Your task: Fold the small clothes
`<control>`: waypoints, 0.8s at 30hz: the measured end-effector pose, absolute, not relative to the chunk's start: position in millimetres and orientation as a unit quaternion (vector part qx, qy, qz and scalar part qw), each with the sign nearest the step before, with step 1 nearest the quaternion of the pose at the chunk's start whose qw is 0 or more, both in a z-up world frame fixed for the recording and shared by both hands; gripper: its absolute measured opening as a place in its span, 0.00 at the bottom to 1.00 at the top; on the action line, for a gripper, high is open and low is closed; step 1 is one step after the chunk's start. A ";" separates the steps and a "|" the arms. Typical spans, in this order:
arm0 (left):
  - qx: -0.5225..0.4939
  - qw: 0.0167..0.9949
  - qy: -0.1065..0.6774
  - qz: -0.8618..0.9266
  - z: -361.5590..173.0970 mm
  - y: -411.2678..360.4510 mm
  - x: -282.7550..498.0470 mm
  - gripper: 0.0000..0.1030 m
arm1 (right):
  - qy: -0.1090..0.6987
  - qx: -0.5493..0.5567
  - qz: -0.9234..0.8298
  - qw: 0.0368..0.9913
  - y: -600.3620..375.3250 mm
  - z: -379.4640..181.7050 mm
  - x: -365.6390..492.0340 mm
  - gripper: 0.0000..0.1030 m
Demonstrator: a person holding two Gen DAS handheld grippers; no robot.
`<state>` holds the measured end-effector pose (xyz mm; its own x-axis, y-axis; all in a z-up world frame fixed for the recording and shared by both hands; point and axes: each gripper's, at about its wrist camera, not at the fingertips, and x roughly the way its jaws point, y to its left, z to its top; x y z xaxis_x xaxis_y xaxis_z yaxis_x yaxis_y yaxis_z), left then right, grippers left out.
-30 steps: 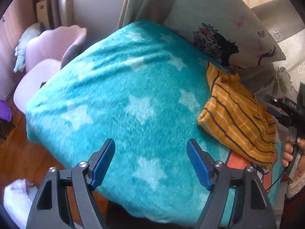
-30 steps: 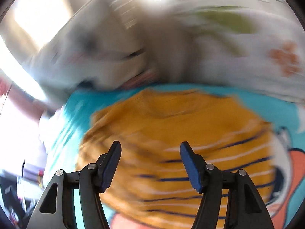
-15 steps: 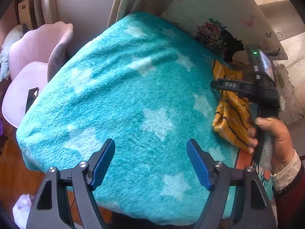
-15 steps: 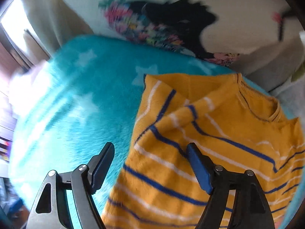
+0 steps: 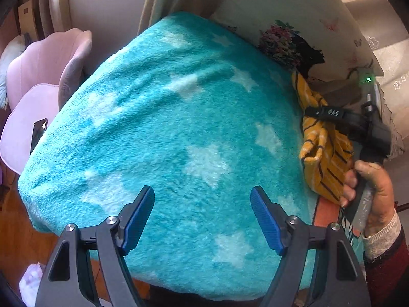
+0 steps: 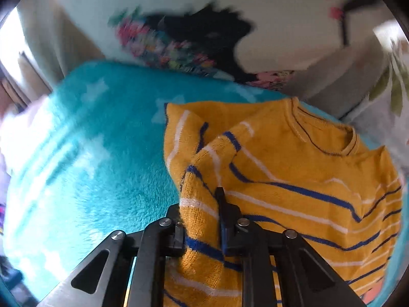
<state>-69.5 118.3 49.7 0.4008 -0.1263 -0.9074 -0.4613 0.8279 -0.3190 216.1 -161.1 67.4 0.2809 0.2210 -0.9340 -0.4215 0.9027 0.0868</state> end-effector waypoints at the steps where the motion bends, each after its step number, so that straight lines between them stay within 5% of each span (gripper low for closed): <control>1: -0.269 0.793 0.537 0.105 53.0 110.9 -66.8 0.74 | 0.563 -0.065 0.211 0.797 -175.3 76.3 218.8 0.16; 11: -0.243 0.803 0.533 0.111 80.8 19.4 -45.5 0.74 | 0.515 0.057 0.213 0.828 -383.2 128.1 252.9 0.13; 21: -0.220 0.801 0.552 0.077 76.2 -93.9 -8.9 0.74 | 0.556 0.136 0.163 0.804 -552.0 50.9 271.6 0.13; 24: -0.209 0.804 0.553 0.065 78.2 -115.8 5.0 0.74 | 0.554 0.168 0.192 0.792 -570.0 46.9 272.2 0.20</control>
